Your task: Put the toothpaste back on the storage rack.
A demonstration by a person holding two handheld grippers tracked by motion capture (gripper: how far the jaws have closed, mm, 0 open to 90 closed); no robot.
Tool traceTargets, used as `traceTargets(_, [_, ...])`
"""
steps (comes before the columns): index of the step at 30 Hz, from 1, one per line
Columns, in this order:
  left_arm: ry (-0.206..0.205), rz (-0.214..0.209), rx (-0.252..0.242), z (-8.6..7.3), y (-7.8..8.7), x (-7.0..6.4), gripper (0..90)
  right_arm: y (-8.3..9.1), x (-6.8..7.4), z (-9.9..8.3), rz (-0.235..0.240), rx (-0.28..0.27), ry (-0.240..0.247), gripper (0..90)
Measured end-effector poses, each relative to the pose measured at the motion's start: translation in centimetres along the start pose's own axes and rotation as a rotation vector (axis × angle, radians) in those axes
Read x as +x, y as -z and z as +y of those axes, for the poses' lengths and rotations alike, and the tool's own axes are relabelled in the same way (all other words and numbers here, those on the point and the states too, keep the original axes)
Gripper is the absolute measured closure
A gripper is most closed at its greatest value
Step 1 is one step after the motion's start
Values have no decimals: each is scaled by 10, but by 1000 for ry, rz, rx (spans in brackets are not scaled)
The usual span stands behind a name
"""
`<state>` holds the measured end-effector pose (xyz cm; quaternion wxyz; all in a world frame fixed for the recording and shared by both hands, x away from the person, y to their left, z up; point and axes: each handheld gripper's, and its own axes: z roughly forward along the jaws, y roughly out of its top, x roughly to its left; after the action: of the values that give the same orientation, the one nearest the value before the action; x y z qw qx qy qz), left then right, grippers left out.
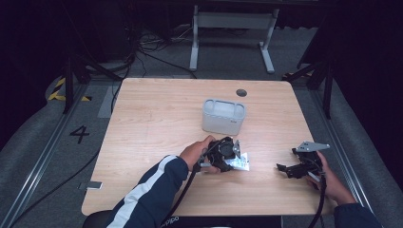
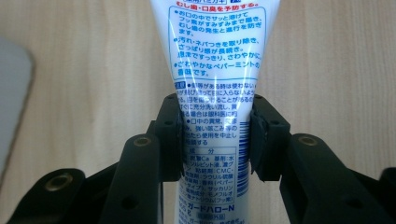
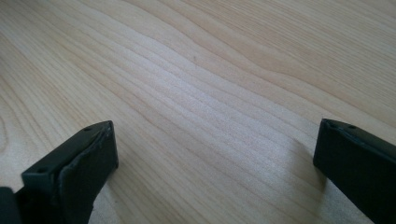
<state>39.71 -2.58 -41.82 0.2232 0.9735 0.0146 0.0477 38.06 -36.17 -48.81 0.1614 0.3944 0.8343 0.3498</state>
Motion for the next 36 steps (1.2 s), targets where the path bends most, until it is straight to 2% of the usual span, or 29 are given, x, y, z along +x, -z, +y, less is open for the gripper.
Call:
traceTargets(3, [25,6,-33,-3,7,3,629,0,0,0,0,0,0,0])
traceTargets(4, [45,17,-54,-6,12,4,631,0,0,0,0,0,0,0])
traceTargets(7, [58,34,-79,-8,16,6,634,0,0,0,0,0,0,0])
traceTargets(10, [100,59,-121,-13,23,10,637,0,0,0,0,0,0,0])
traceTargets(12, [106,67,-129,-14,25,11,640,0,0,0,0,0,0,0])
traceTargets(13, [116,70,-156,-16,27,12,641,0,0,0,0,0,0,0])
traceTargets(15, [124,75,-169,-17,30,12,643,0,0,0,0,0,0,0])
traceTargets(17, [121,83,-178,-18,31,12,643,0,0,0,0,0,0,0])
traceTargets(24, [156,111,-270,-28,51,16,647,0,0,0,0,0,0,0])
traceTargets(36, [207,157,-381,-41,78,25,649,0,0,0,0,0,0,0])
